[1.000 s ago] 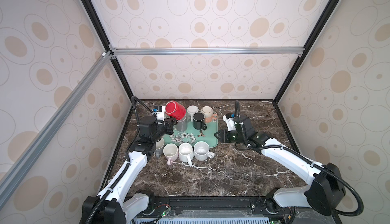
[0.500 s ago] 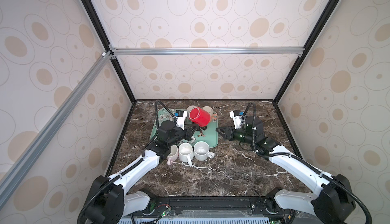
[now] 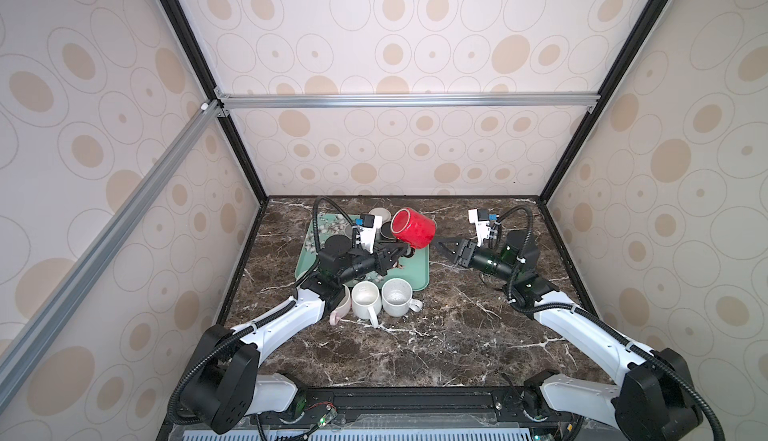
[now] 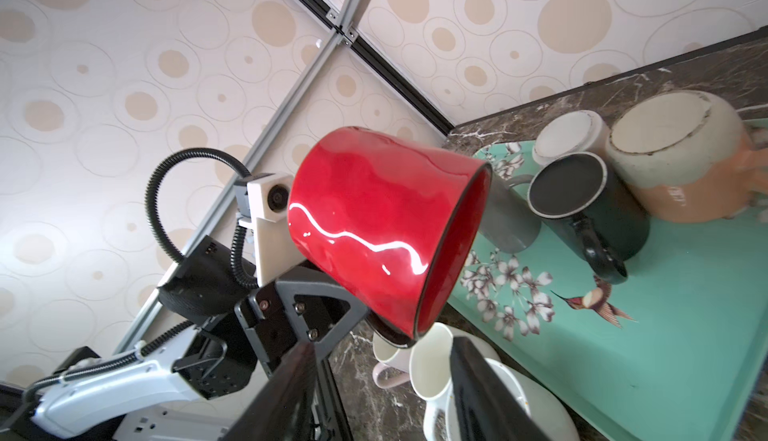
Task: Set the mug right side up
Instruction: 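Lift the red mug and tilt it toward the right gripper, then grasp the red mug with the right gripper while the left gripper releases it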
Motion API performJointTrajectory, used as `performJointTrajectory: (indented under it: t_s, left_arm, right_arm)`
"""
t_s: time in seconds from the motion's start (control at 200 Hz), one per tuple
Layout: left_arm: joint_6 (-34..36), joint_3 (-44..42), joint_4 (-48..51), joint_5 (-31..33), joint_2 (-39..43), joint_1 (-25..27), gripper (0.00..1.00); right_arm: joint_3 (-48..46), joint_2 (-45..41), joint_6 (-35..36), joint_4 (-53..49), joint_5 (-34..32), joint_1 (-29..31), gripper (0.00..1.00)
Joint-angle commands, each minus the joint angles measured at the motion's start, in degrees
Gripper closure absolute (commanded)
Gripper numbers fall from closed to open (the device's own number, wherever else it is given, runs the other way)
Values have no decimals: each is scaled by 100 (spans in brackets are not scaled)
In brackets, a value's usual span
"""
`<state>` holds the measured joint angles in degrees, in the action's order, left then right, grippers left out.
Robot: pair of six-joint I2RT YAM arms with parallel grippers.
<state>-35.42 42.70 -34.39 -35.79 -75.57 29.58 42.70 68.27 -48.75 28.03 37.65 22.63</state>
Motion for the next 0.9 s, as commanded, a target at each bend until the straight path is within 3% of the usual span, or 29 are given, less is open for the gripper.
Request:
performJointTrajectory:
  t_s: [0.0,0.345,0.575,0.73,0.895]
  left_arm:
    - [-182,390,-933,-420,70,21,100]
    - [-528,342,-1378,-956,-145,68,100]
    - [-963,212,-1993,-1220,-347,82,100]
    - [-1080,191,-2146,-1328,-437,91,100]
    - [-1114,147,-2188,-1391,-490,91,100]
  right_arm:
    - [-93,113,-497,859,330,-48,42]
    - [-1,319,-872,1555,705,-49,40]
    - [102,914,-2243,3313,822,-48,40]
    - [164,1337,-2872,4239,880,-50,49]
    - [180,1512,-3012,4527,953,-48,70]
